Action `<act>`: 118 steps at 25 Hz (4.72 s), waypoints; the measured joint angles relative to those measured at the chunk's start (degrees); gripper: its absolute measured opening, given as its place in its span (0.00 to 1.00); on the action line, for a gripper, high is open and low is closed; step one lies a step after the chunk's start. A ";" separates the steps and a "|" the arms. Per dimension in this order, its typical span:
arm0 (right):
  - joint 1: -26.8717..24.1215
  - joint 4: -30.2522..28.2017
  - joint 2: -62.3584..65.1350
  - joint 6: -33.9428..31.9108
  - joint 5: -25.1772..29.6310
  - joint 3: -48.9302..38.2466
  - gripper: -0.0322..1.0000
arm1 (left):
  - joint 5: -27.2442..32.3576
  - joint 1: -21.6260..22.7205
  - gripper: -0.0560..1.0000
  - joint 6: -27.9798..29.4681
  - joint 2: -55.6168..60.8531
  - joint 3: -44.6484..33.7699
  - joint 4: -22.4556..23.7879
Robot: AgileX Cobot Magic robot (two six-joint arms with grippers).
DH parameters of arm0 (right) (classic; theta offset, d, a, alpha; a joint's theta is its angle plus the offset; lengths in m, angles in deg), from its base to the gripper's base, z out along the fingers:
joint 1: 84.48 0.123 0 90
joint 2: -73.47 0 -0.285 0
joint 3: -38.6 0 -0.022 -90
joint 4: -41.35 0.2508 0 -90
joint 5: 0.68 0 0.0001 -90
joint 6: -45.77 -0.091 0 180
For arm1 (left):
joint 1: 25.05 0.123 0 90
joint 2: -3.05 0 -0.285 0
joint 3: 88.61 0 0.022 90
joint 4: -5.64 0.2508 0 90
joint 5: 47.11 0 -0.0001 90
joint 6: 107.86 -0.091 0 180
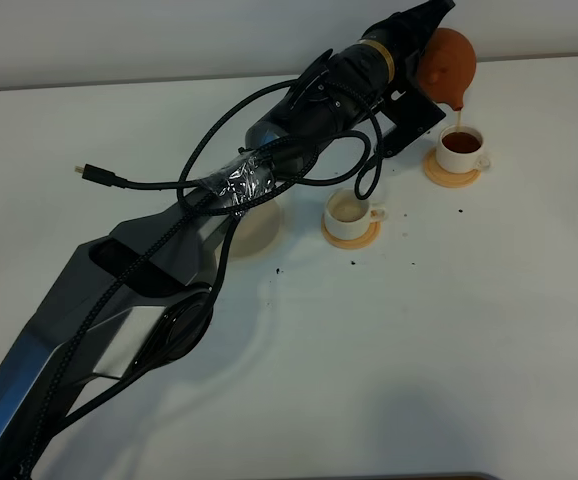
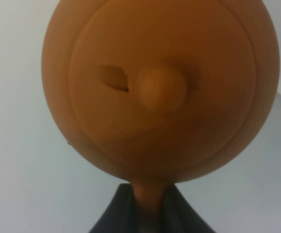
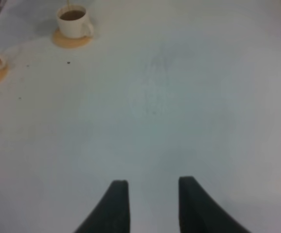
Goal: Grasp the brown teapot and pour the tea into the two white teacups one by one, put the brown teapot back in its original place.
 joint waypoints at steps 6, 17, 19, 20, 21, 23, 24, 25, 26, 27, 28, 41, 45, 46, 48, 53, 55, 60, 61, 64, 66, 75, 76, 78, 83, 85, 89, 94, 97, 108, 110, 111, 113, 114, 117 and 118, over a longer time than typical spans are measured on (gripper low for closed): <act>0.00 0.00 0.00 0.00 0.00 0.00 0.27 | -0.39 0.00 0.16 0.00 -0.14 -0.64 0.02; 0.00 0.00 0.00 -0.02 0.00 0.00 0.27 | 1.73 0.00 0.16 12.15 -0.18 -0.64 -0.15; 0.00 0.00 0.00 -0.02 0.00 0.00 0.27 | 3.75 0.00 0.16 14.56 -0.18 -0.64 -0.09; 0.00 0.00 0.00 -0.02 0.00 0.00 0.27 | 4.82 0.05 0.16 15.59 -0.18 -0.64 -0.02; 0.00 0.00 0.00 -0.02 0.00 0.00 0.27 | 5.73 0.12 0.16 16.69 -0.18 -0.64 -0.03; 0.00 0.00 0.00 -0.02 0.00 0.00 0.27 | 6.78 0.31 0.16 19.42 -0.18 -0.64 -0.01; 0.00 0.00 0.00 -0.02 0.00 0.00 0.27 | 7.31 0.39 0.16 21.07 -0.18 -0.64 0.04; 0.00 0.00 0.00 -0.02 0.00 0.00 0.27 | 7.66 0.45 0.16 22.84 -0.18 -0.64 0.09; 0.00 0.00 0.00 -0.02 0.00 0.00 0.27 | 7.92 0.51 0.16 24.26 -0.18 -0.64 0.09; 0.00 0.00 0.00 -0.02 0.00 0.00 0.27 | 7.98 0.51 0.16 25.85 -0.18 -0.64 0.09; 0.00 0.00 0.00 -0.02 0.00 0.00 0.27 | 7.98 0.51 0.16 27.39 -0.18 -0.64 0.09; 0.00 0.00 0.00 -0.02 0.00 0.00 0.27 | 15.68 0.51 0.16 45.92 -0.18 -0.64 0.00; 0.00 0.00 0.00 -0.02 0.00 0.00 0.27 | 21.66 0.51 0.16 49.82 0.60 -0.64 -1.37; 0.00 0.00 0.00 -0.02 0.00 0.00 0.27 | 23.73 0.51 0.16 50.31 1.12 -0.64 -1.99; 0.00 0.00 0.00 -0.02 0.00 0.00 0.27 | 27.85 0.51 0.16 50.73 2.22 -0.64 -2.95; 0.00 0.00 0.00 -0.02 0.00 0.00 0.27 | 37.68 0.51 0.16 50.87 4.17 -0.54 -3.80; 0.00 0.00 0.00 -0.02 0.00 0.00 0.27 | 40.58 0.51 0.16 50.92 4.17 -0.54 -4.17; 0.00 0.00 0.00 -0.02 0.00 0.00 0.27 | 43.75 0.51 0.16 51.14 4.17 -0.54 -6.76; 0.00 0.00 0.00 -0.02 0.00 0.00 0.27 | 43.89 0.51 0.16 51.21 4.17 -0.54 -7.35; 0.00 0.00 0.00 -0.02 0.00 0.00 0.27 | 44.45 0.51 0.16 51.26 4.17 -0.54 -10.02; 0.00 0.00 0.00 -0.02 0.00 0.00 0.27 | 44.52 0.51 0.16 51.52 4.17 -0.54 -11.93; 0.00 0.00 0.00 -0.02 0.00 0.00 0.27 | 45.01 0.82 0.16 53.10 4.17 -0.54 -19.55; 0.00 0.00 0.00 -0.02 0.00 0.00 0.27 | 45.39 0.92 0.16 53.36 4.17 -0.54 -20.07; 0.00 0.00 0.00 -0.02 0.00 0.00 0.27 | 46.15 1.03 0.16 53.81 4.17 -0.54 -20.30; 0.00 0.00 0.00 -0.02 0.00 0.00 0.27 | 46.36 1.33 0.16 54.13 4.17 -0.54 -20.42; 0.00 0.00 0.00 -0.02 0.00 0.00 0.27 | 46.54 1.44 0.16 54.13 4.17 -0.47 -20.37; 0.00 0.00 0.00 -0.02 0.00 0.00 0.27 | 49.76 1.69 0.16 54.39 5.07 0.82 -20.37; 0.00 0.00 0.00 -0.02 0.00 0.00 0.27 | 55.03 2.36 0.16 55.58 9.04 3.42 -20.32; 0.00 0.00 0.00 -0.02 0.00 0.00 0.27 | 55.03 2.94 0.16 57.27 12.20 4.16 -19.69; 0.00 0.00 0.00 -0.02 0.00 0.00 0.27 | 55.01 3.33 0.16 59.73 25.21 -12.61 -20.34; 0.00 0.00 0.00 -0.02 0.00 0.00 0.27 | 54.95 3.41 0.16 59.79 29.67 -19.45 -20.12; 0.00 0.00 0.00 -0.02 0.00 0.00 0.27 | 54.95 3.59 0.16 59.79 31.86 -22.89 -19.98; 0.00 0.00 0.00 -0.02 0.00 0.00 0.27 | 54.91 3.91 0.16 59.79 35.34 -28.56 -19.36; 0.00 0.00 0.00 -0.02 0.00 0.00 0.27 | 54.91 4.15 0.16 59.79 36.78 -31.33 -18.80; 0.00 0.00 0.00 -0.02 0.00 0.00 0.27 | 54.96 4.61 0.16 59.90 38.83 -37.92 -16.88; 0.00 0.00 0.00 -0.02 0.00 0.00 0.27 | 54.96 4.75 0.16 59.91 38.95 -39.95 -16.19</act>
